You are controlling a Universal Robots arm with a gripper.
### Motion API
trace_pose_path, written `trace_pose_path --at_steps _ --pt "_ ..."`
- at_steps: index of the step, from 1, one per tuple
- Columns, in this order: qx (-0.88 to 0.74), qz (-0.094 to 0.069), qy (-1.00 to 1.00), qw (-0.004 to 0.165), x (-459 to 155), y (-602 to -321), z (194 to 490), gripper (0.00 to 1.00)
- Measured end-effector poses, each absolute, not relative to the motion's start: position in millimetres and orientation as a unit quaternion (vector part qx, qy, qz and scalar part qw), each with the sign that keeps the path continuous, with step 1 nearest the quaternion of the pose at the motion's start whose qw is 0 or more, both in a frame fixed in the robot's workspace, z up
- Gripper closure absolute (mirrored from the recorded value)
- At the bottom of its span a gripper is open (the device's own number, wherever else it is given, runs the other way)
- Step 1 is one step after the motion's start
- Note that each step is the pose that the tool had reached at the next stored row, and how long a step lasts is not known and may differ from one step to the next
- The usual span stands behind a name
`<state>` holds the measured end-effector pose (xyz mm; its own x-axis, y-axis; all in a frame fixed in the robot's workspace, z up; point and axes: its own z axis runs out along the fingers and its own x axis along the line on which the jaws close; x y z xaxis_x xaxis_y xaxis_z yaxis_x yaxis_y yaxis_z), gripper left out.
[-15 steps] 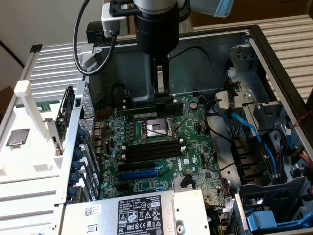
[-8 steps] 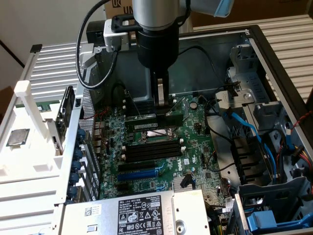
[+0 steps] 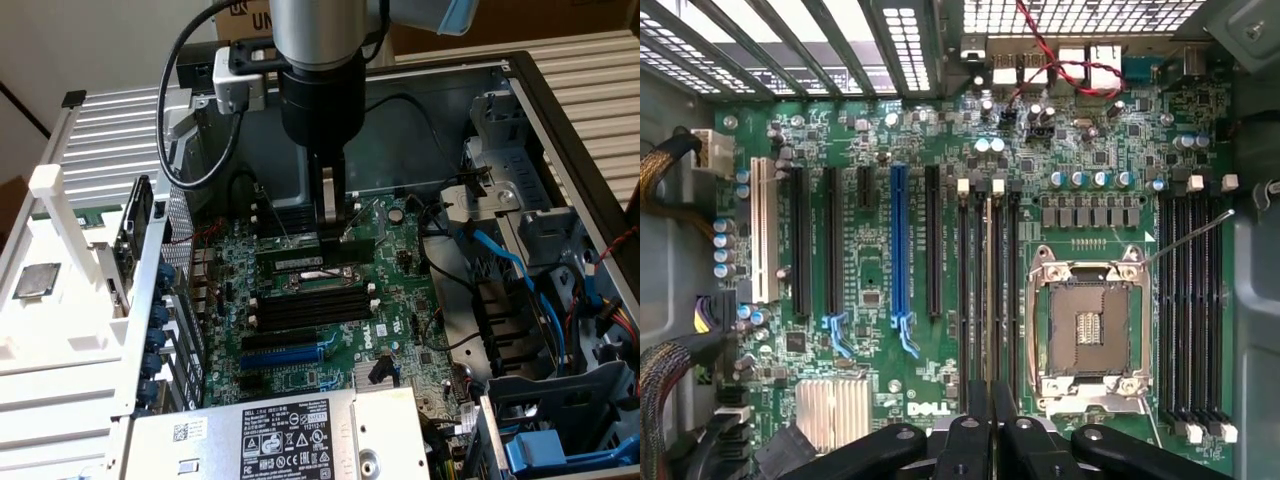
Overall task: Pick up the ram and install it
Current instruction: 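Insert the ram into the slot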
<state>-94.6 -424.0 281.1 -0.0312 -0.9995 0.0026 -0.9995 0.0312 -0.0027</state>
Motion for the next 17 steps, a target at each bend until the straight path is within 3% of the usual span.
trace_pose_path --at_steps 17 --pt "-0.696 0.006 0.718 0.005 -98 -433 267 0.88"
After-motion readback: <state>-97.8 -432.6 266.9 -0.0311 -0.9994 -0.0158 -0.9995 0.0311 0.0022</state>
